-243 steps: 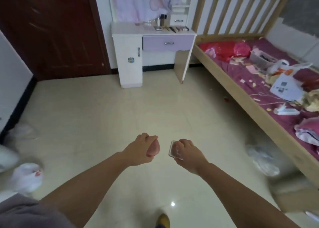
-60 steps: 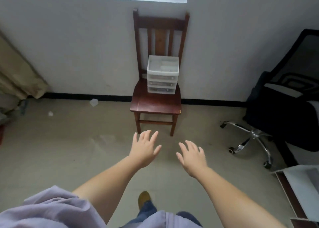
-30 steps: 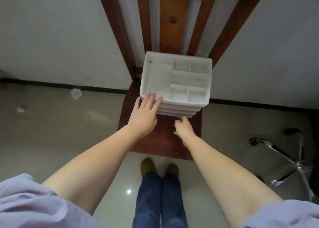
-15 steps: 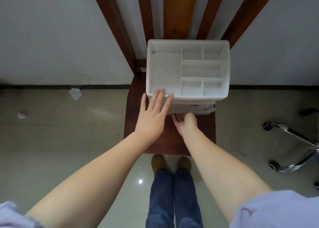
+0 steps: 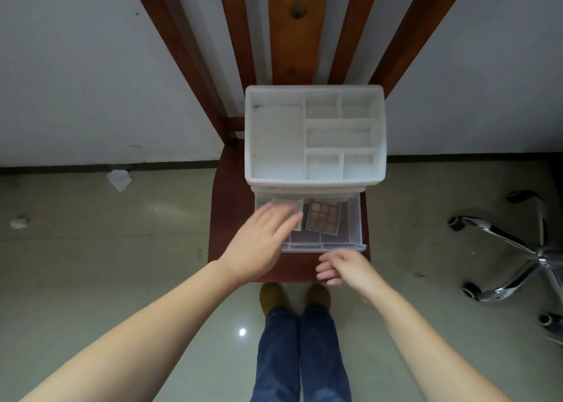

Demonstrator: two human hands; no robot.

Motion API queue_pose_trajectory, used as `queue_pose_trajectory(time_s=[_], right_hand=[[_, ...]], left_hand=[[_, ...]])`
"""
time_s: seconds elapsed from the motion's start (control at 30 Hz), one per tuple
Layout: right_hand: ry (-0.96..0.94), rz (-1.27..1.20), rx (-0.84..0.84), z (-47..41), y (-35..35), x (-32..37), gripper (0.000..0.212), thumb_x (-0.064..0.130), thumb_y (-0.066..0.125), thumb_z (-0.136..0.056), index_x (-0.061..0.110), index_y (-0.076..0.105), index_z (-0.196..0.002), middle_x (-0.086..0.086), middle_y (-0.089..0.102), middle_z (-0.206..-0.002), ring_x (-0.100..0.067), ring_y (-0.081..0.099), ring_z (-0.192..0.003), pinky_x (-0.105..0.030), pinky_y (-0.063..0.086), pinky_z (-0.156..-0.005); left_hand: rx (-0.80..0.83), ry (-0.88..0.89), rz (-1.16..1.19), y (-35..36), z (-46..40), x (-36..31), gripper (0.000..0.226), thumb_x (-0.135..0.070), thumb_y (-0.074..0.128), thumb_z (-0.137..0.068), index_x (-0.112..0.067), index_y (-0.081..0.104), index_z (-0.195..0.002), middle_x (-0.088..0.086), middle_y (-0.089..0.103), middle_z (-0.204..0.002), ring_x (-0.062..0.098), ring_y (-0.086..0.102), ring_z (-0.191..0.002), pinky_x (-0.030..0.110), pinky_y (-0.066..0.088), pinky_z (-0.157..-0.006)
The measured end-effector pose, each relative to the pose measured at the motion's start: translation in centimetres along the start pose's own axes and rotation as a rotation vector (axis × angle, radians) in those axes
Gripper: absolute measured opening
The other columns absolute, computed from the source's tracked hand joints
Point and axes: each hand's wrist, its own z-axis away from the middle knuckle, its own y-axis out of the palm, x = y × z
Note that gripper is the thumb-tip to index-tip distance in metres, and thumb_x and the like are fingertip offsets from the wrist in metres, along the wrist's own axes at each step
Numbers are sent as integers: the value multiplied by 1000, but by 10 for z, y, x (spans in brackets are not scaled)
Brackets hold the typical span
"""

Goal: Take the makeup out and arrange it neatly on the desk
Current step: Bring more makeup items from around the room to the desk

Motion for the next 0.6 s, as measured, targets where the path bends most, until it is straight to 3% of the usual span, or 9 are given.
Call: queue_pose_trajectory(time_s=[0.07, 0.13, 0.2, 0.27, 0.37, 0.47, 0.6], right_hand=[[-277, 330, -158, 1, -14, 22, 20, 10, 41, -97, 15, 60, -95, -4, 67, -94, -17, 65, -82, -28, 52, -75], [-496, 689, -259, -9, -19, 41, 20, 19, 48, -95, 16, 57, -113, -3, 59, -113, -17, 57, -103, -29, 47, -89], [-532, 1095, -241, -30, -17, 50, 46, 30, 54, -93, 16, 41, -135, -7, 42, -137, -25, 40, -128, -39, 36, -106], [-504, 1352, -220, -50, -12, 50, 64, 35, 60, -89, 19, 30, -142, -9, 24, -150, -29, 20, -141, -47, 18, -115], [-537, 1506, -242, -70, -13, 42, 73, 36, 65, -84, 18, 26, -143, -12, 22, -149, -31, 17, -141, -50, 12, -116], [-595, 1553, -243, -74, -14, 40, 71, 34, 63, -84, 14, 28, -142, -17, 32, -141, -35, 29, -132, -49, 25, -109], [-613, 1392, -188, -59, -21, 45, 67, 40, 61, -82, 17, 31, -138, -14, 40, -132, -35, 40, -121, -43, 40, -97]], left_hand=[[146, 15, 64, 13, 0, 0, 49, -5, 56, -82, -7, 51, -131, 16, 56, -130, 33, 54, -119, 40, 41, -103], [332, -140, 55, 24, -13, 0, 55, -16, 51, -92, -12, 33, -144, 14, 35, -149, 32, 33, -138, 39, 22, -115], [422, -283, -48, 35, -35, 2, 69, -31, 46, -96, -15, 9, -151, 11, 9, -158, 30, 4, -146, 42, 0, -117], [493, -337, -132, 47, -52, 5, 83, -37, 51, -92, -18, -4, -151, 11, 0, -159, 31, -5, -146, 48, -7, -115], [534, -286, -184, 62, -59, 12, 85, -25, 54, -91, -19, -6, -151, 12, 4, -158, 32, 0, -146, 50, -4, -116], [475, -220, -223, 63, -59, 16, 73, -15, 48, -93, -13, 4, -151, 17, 14, -154, 39, 9, -143, 53, 6, -117], [478, -242, -102, 49, -56, 14, 82, -41, 56, -86, -15, 11, -150, 17, 34, -140, 36, 33, -130, 43, 32, -107]])
